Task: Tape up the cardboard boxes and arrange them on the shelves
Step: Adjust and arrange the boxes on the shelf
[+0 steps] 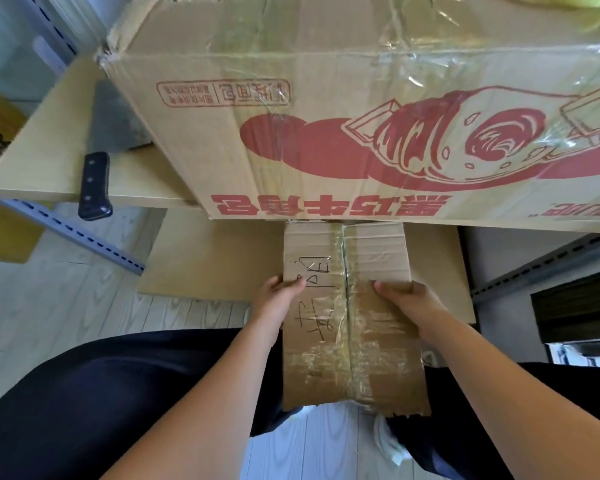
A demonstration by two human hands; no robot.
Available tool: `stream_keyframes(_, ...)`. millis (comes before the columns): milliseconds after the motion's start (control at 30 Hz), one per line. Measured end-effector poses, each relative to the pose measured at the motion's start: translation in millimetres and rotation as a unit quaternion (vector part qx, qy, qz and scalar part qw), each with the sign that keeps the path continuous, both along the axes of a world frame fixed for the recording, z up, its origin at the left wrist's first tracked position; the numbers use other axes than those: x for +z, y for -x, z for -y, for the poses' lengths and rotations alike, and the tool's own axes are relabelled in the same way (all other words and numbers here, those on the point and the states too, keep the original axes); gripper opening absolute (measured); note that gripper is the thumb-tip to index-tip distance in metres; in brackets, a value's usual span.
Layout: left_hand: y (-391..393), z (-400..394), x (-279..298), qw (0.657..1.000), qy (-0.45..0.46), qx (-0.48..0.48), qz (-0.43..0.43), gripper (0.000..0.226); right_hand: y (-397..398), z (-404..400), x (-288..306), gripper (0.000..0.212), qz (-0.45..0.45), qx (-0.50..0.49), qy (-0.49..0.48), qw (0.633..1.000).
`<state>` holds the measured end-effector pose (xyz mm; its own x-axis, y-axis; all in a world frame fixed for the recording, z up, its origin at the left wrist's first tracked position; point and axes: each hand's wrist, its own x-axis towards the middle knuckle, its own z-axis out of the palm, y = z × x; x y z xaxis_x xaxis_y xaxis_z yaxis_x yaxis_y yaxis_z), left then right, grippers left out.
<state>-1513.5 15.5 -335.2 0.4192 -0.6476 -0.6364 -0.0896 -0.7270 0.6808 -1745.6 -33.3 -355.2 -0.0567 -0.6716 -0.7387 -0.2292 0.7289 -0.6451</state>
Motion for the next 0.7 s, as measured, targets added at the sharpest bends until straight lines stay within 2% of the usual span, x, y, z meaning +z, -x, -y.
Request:
stream_keyframes(33, -1, 4, 7, 0.999, 0.0, -0.028, 0.026, 0.06, 0, 3, 3, 0.061, 0.014, -0.003, -0.009, 1.0)
stream_keyframes(100, -1, 11, 13, 0.999, 0.016, 0.006, 0.041, 0.058, -2, 5, 6, 0.061, 0.016, -0.013, -0.018, 1.0)
stream_keyframes(167, -1, 14, 9, 0.999, 0.001, -0.02, 0.032, 0.051, -3, 7, 2, 0.052, -0.023, 0.006, 0.008, 1.0)
stream_keyframes(233, 1, 13, -1, 0.995, -0.016, -0.041, 0.088, 0.052, -2, 5, 0, 0.042, -0.065, 0.035, 0.032, 0.997)
stream_keyframes(333, 8, 13, 15, 0.995, -0.041, -0.064, 0.069, 0.061, 4, 0, 9, 0.052, -0.105, 0.05, 0.025, 0.993)
stream_keyframes(500, 45, 17, 61, 0.988, -0.082, -0.128, 0.02, 0.041, 3, -7, 49, 0.057, -0.25, 0.068, 0.021, 0.965)
stream_keyframes(567, 61, 15, 96, 0.989, -0.056, -0.13, 0.036, 0.02, 0, -11, 76, 0.06, -0.281, 0.076, 0.013, 0.957)
stream_keyframes(700, 77, -3, 181, 0.983, 0.058, -0.165, 0.055, 0.023, -5, -27, 163, 0.033, -0.284, 0.205, 0.082, 0.933)
